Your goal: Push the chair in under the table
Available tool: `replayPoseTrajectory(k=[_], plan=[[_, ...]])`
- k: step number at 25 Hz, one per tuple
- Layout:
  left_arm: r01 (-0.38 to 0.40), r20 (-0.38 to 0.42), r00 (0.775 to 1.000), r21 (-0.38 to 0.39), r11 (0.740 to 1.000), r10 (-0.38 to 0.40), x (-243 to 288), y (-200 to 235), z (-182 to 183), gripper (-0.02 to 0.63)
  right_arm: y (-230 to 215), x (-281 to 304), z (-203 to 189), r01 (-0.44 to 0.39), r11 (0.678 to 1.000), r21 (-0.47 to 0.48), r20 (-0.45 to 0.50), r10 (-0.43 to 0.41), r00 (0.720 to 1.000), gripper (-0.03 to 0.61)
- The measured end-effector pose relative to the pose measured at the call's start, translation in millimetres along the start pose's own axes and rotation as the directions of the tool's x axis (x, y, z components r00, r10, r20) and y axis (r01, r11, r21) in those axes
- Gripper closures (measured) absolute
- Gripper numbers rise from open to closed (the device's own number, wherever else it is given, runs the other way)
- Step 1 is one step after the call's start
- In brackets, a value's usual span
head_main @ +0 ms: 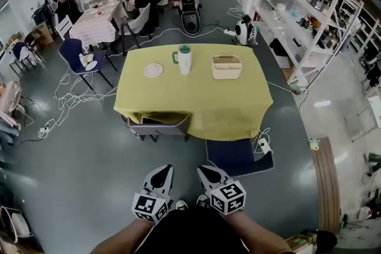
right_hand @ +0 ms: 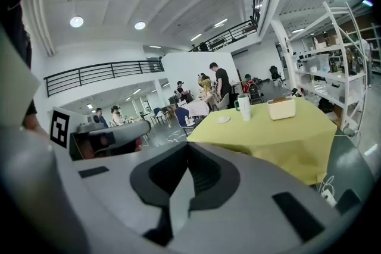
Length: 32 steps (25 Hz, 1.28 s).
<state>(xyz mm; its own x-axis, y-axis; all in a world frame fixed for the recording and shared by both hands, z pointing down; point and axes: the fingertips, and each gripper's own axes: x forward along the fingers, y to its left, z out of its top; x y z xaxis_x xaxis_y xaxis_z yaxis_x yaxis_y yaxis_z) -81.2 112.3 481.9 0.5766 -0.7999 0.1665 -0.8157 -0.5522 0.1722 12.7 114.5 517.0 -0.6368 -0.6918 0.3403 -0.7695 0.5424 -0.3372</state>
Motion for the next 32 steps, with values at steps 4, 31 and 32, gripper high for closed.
replayPoseTrajectory(k=[4, 31, 32], plan=[[0.033, 0.001, 0.999, -0.012, 0.999, -0.033, -5.6, 7.0, -8.7, 0.606, 6.8, -1.9, -2.3, 0.044, 0.999, 0.003, 0.011, -0.044, 0.999, 0.566], [0.075, 0.012, 0.997, -0.025, 0.997, -0.075, 108.2, -124.7, -18.0, 0.606, -136.0, -104.8, 9.4, 0.056, 0.998, -0.001, 0.016, -0.056, 0.998, 0.566], [0.062, 0.010, 0.998, -0.025, 0.998, -0.061, 116.8, -132.8, -18.3, 0.606, -145.9, -110.0, 12.2, 0.043, 0.999, -0.009, 0.012, -0.043, 0.999, 0.566]])
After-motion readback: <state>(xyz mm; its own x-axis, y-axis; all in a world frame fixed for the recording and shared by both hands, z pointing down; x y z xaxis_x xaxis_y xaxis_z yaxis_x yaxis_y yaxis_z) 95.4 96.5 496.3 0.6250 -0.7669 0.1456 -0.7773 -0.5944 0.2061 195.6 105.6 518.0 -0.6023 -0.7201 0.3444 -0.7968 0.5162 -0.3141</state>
